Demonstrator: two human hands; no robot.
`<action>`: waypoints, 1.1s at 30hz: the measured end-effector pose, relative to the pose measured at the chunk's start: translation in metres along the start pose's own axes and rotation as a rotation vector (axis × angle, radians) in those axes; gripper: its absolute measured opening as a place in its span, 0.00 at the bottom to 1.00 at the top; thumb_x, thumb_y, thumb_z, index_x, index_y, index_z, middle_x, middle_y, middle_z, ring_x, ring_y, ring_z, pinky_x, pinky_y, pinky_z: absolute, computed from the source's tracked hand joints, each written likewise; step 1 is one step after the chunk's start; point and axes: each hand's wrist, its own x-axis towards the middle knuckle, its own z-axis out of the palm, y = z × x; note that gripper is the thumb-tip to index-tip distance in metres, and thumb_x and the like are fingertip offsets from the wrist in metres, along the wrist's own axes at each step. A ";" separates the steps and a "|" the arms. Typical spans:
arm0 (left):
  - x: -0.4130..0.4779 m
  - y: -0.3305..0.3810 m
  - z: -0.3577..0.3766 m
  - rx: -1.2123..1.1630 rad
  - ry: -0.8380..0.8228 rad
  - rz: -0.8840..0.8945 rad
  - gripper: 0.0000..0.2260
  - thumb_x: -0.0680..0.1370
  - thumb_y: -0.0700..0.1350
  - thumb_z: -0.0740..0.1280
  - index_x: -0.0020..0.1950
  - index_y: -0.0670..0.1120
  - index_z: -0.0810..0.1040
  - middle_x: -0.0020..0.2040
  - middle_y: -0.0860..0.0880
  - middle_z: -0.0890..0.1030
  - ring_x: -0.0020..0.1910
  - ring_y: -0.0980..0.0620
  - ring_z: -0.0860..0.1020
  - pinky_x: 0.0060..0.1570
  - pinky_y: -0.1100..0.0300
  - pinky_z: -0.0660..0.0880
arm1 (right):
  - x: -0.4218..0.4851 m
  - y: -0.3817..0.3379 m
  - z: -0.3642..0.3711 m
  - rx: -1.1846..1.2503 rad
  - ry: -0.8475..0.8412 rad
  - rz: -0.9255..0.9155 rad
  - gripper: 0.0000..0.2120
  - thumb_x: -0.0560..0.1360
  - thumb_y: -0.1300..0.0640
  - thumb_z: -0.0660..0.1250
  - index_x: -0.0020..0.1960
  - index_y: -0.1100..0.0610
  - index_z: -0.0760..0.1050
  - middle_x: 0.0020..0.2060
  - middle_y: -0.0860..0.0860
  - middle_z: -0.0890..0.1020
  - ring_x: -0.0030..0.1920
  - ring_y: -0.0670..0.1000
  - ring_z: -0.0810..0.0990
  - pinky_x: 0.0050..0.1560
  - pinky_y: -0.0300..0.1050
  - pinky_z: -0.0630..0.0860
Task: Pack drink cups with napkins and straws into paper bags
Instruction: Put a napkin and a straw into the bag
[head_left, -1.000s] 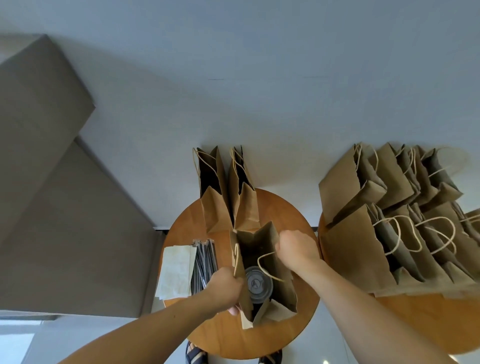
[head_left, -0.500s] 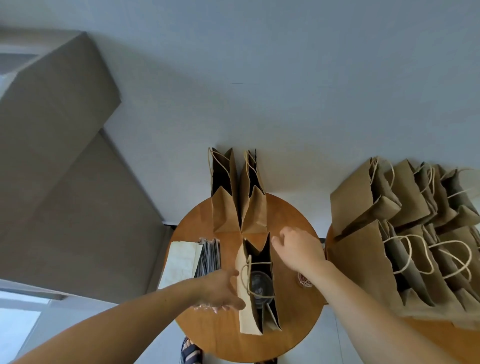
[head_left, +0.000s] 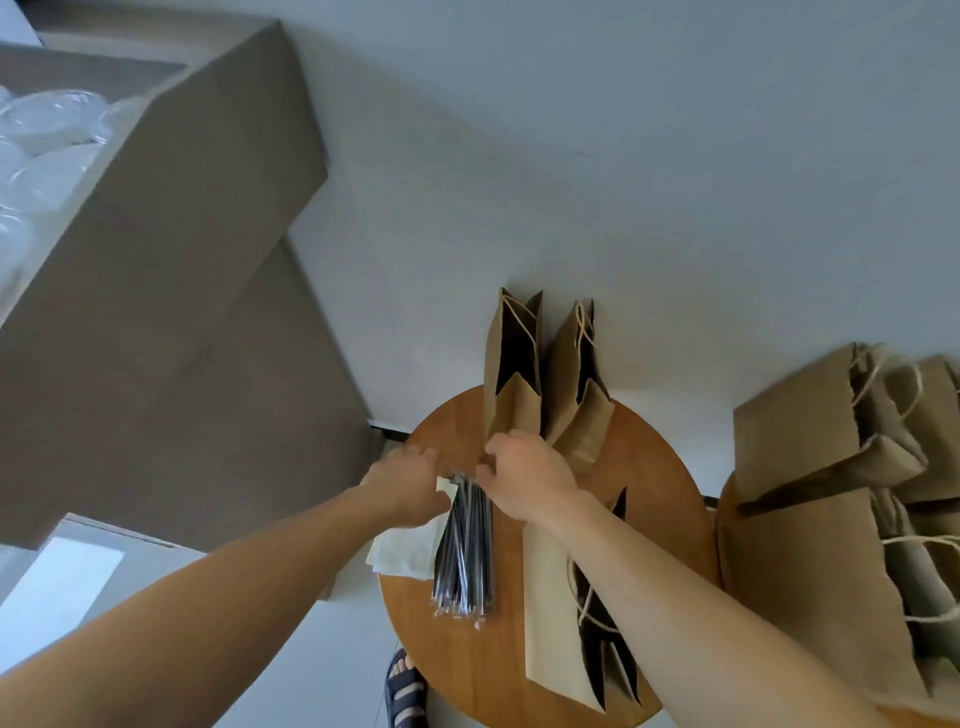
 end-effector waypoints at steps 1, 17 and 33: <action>0.002 -0.013 0.003 -0.023 -0.011 -0.017 0.24 0.77 0.52 0.64 0.71 0.47 0.67 0.67 0.46 0.73 0.64 0.45 0.72 0.61 0.48 0.74 | 0.009 -0.007 0.014 0.030 -0.035 0.028 0.10 0.80 0.50 0.60 0.44 0.53 0.74 0.39 0.48 0.77 0.41 0.51 0.78 0.34 0.42 0.70; 0.074 -0.109 0.097 -0.222 -0.081 -0.169 0.24 0.78 0.49 0.64 0.74 0.50 0.68 0.69 0.50 0.72 0.64 0.49 0.73 0.56 0.57 0.72 | 0.084 -0.008 0.217 0.363 -0.283 0.531 0.09 0.76 0.53 0.65 0.51 0.57 0.71 0.38 0.52 0.79 0.35 0.50 0.80 0.29 0.42 0.73; 0.069 -0.112 0.102 -0.502 -0.010 -0.218 0.20 0.81 0.52 0.63 0.72 0.49 0.69 0.69 0.51 0.74 0.64 0.49 0.75 0.61 0.55 0.74 | 0.088 -0.011 0.226 0.520 -0.041 0.487 0.10 0.75 0.58 0.65 0.35 0.54 0.71 0.27 0.48 0.74 0.26 0.47 0.73 0.24 0.37 0.65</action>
